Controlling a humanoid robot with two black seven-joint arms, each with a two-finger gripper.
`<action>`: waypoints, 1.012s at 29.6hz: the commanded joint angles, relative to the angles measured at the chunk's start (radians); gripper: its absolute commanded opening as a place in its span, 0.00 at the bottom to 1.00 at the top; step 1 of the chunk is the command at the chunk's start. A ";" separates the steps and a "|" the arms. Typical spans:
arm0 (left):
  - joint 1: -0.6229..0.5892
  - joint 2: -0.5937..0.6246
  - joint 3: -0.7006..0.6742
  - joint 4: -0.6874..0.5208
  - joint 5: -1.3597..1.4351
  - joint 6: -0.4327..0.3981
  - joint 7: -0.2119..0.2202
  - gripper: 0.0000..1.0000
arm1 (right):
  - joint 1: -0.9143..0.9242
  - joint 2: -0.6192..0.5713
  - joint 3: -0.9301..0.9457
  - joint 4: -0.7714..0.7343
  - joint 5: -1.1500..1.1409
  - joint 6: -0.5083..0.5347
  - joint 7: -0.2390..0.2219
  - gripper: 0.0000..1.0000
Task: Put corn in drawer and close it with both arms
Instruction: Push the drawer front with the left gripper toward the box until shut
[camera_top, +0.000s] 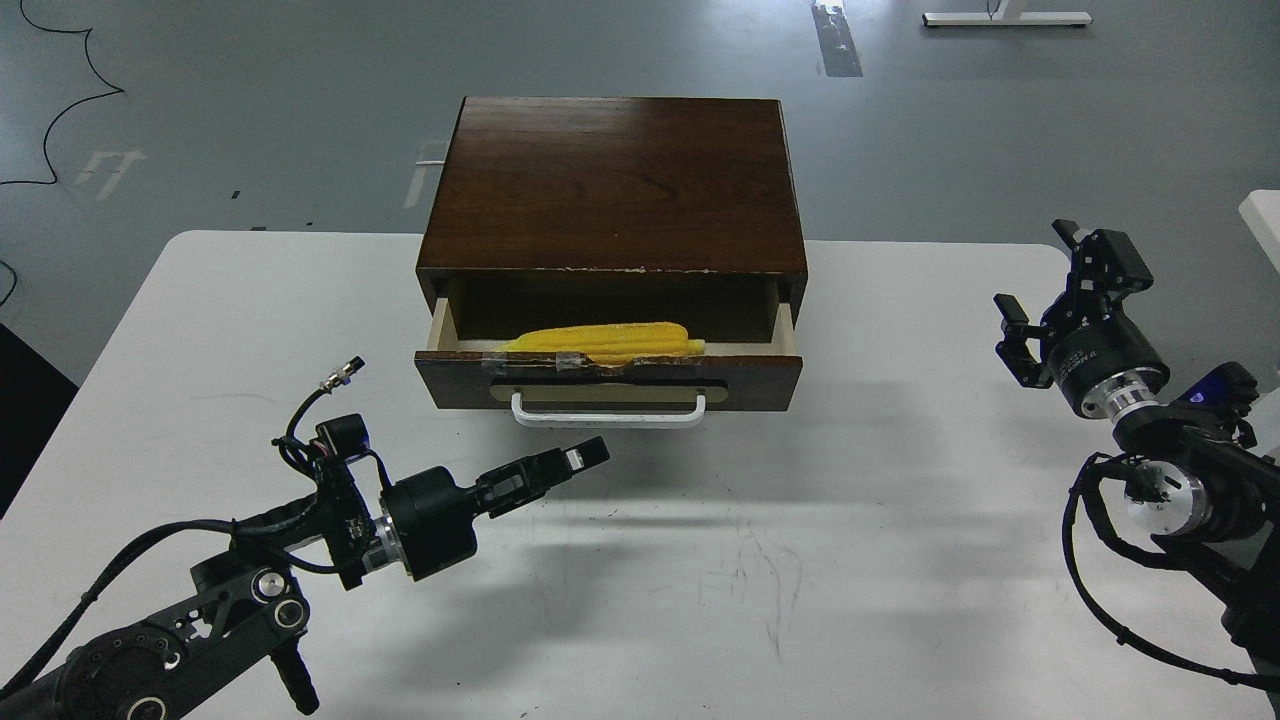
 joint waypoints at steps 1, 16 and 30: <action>-0.002 -0.002 -0.003 0.001 0.000 0.001 0.000 0.00 | -0.003 0.000 0.000 0.000 0.000 0.000 0.000 1.00; -0.040 -0.006 -0.009 0.032 -0.003 0.006 0.000 0.00 | -0.003 0.000 0.001 0.000 0.000 0.000 0.000 1.00; -0.101 -0.014 -0.012 0.134 -0.014 0.030 0.000 0.00 | -0.003 -0.001 0.003 0.000 0.000 -0.002 0.000 1.00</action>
